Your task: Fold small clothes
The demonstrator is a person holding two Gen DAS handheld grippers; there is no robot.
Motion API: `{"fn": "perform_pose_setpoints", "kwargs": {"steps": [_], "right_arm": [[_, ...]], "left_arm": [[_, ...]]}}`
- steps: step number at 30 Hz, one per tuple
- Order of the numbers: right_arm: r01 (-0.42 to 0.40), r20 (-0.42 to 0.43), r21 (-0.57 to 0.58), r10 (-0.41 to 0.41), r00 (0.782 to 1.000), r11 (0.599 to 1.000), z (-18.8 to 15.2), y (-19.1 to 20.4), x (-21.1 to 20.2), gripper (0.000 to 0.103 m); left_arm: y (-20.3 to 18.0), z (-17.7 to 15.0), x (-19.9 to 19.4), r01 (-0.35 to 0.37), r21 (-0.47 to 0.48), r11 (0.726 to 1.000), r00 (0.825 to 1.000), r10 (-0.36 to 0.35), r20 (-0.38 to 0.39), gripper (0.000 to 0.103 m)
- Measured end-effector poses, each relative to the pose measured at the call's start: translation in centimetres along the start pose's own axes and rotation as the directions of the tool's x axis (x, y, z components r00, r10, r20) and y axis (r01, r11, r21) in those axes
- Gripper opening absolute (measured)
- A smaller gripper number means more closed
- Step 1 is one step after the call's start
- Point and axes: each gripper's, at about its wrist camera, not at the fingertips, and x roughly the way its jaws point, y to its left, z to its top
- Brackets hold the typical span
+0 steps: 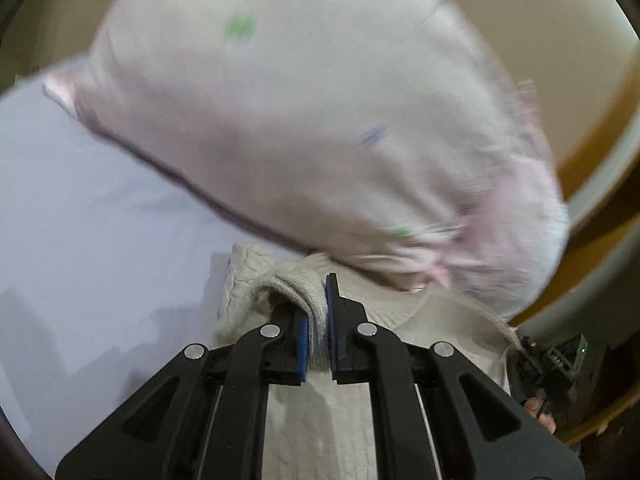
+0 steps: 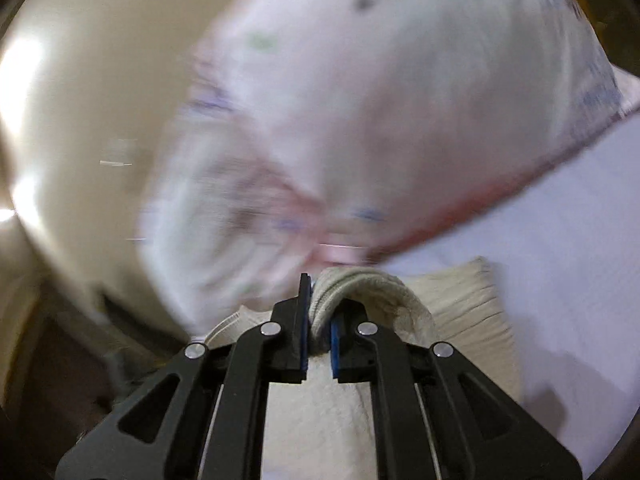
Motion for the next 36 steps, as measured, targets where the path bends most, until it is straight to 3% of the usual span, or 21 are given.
{"fn": "perform_pose_setpoints", "kwargs": {"steps": [2, 4, 6, 7, 8, 10, 11, 13, 15, 17, 21, 24, 25, 26, 28, 30, 32, 34, 36], "right_arm": [[0.119, -0.040, 0.013, -0.118, 0.992, 0.993, 0.1, -0.8, 3.1, 0.008], [0.168, -0.043, 0.039, -0.166, 0.985, 0.985, -0.2, -1.5, 3.7, 0.017], [0.211, 0.010, 0.061, -0.212, 0.977, 0.976, -0.2, -1.9, 3.1, 0.052], [0.260, 0.063, 0.057, -0.263, 0.963, 0.964, -0.2, -1.7, 2.2, 0.086], [0.290, 0.111, 0.055, -0.294, 0.949, 0.955, -0.3, -1.6, 1.4, 0.097], [0.274, 0.217, 0.040, -0.276, 0.936, 0.961, -0.7, -1.4, -0.9, 0.098], [0.239, 0.237, 0.026, -0.238, 0.942, 0.971, -0.8, -1.5, -1.6, 0.098], [0.201, 0.248, 0.017, -0.199, 0.948, 0.979, -0.7, -1.8, -2.0, 0.099], [0.176, 0.239, 0.009, -0.173, 0.956, 0.984, -0.5, -2.4, -2.1, 0.100], [0.165, 0.205, 0.022, -0.166, 0.965, 0.986, -0.5, -3.0, -1.6, 0.100], [0.138, 0.138, 0.029, -0.141, 0.980, 0.990, -1.0, -2.8, -0.6, 0.100], [0.117, 0.114, 0.020, -0.118, 0.986, 0.993, -1.4, -2.7, -0.2, 0.100], [0.106, 0.108, 0.021, -0.108, 0.988, 0.994, -1.4, -2.7, -0.2, 0.100], [0.090, 0.101, 0.025, -0.092, 0.991, 0.996, -1.3, -2.7, -0.2, 0.100], [0.067, 0.093, 0.038, -0.071, 0.993, 0.997, -1.1, -2.8, -0.4, 0.100], [0.046, 0.098, 0.055, -0.051, 0.994, 0.997, -0.8, -3.1, -1.0, 0.100], [0.029, 0.117, 0.061, -0.036, 0.992, 0.998, -0.3, -3.3, -1.9, 0.100], [0.020, 0.152, 0.063, -0.030, 0.988, 0.998, 0.3, -3.6, -3.1, 0.100], [0.022, 0.188, 0.064, -0.034, 0.982, 0.998, 0.9, -4.0, -4.4, 0.100]], "left_arm": [[0.4, 0.0, 1.9, -0.022, -0.020, 1.000, 0.999, 0.021, -0.041, 0.007], [0.6, 0.0, 1.6, -0.001, -0.017, 1.000, 0.998, 0.000, -0.060, 0.007], [0.9, 0.0, 0.6, 0.027, -0.031, 0.999, 0.997, -0.030, -0.075, 0.009], [1.1, 0.4, 0.2, 0.044, -0.043, 0.998, 0.996, -0.048, -0.081, 0.017], [1.4, 0.6, -0.9, 0.050, -0.054, 0.997, 0.996, -0.054, -0.073, 0.040], [2.1, 0.4, -3.5, 0.020, -0.062, 0.998, 1.000, -0.020, 0.002, 0.075], [2.5, 0.4, -4.1, 0.006, -0.058, 0.998, 1.000, -0.005, 0.019, 0.077], [3.2, -0.3, -4.5, -0.009, -0.051, 0.999, 1.000, 0.008, -0.019, 0.076], [3.9, -1.2, -4.2, -0.022, -0.058, 0.998, 0.998, 0.019, -0.055, 0.071], [4.6, -2.3, -3.2, -0.025, -0.071, 0.997, 0.994, 0.017, -0.111, 0.060], [4.5, -4.7, -0.7, 0.020, -0.104, 0.994, 0.981, -0.040, -0.192, 0.048], [3.7, -5.9, -0.6, 0.023, -0.086, 0.996, 0.990, -0.034, -0.136, 0.042], [3.7, -6.2, -0.1, 0.037, -0.123, 0.992, 0.987, -0.055, -0.150, 0.028], [4.0, -6.3, 0.3, 0.051, -0.161, 0.986, 0.984, -0.077, -0.161, 0.021], [4.1, -6.4, 0.2, 0.061, -0.198, 0.978, 0.985, -0.092, -0.149, 0.018], [2.7, -5.9, -0.5, 0.121, -0.206, 0.971, 0.981, -0.149, -0.126, 0.016], [-0.5, -4.9, -1.3, 0.224, -0.186, 0.957, 0.966, -0.244, -0.088, 0.016], [-5.1, -4.0, -1.0, 0.334, -0.130, 0.934, 0.935, -0.345, -0.079, 0.016], [-11.2, -4.0, 1.1, 0.464, -0.081, 0.882, 0.874, -0.471, -0.123, 0.016]]}}
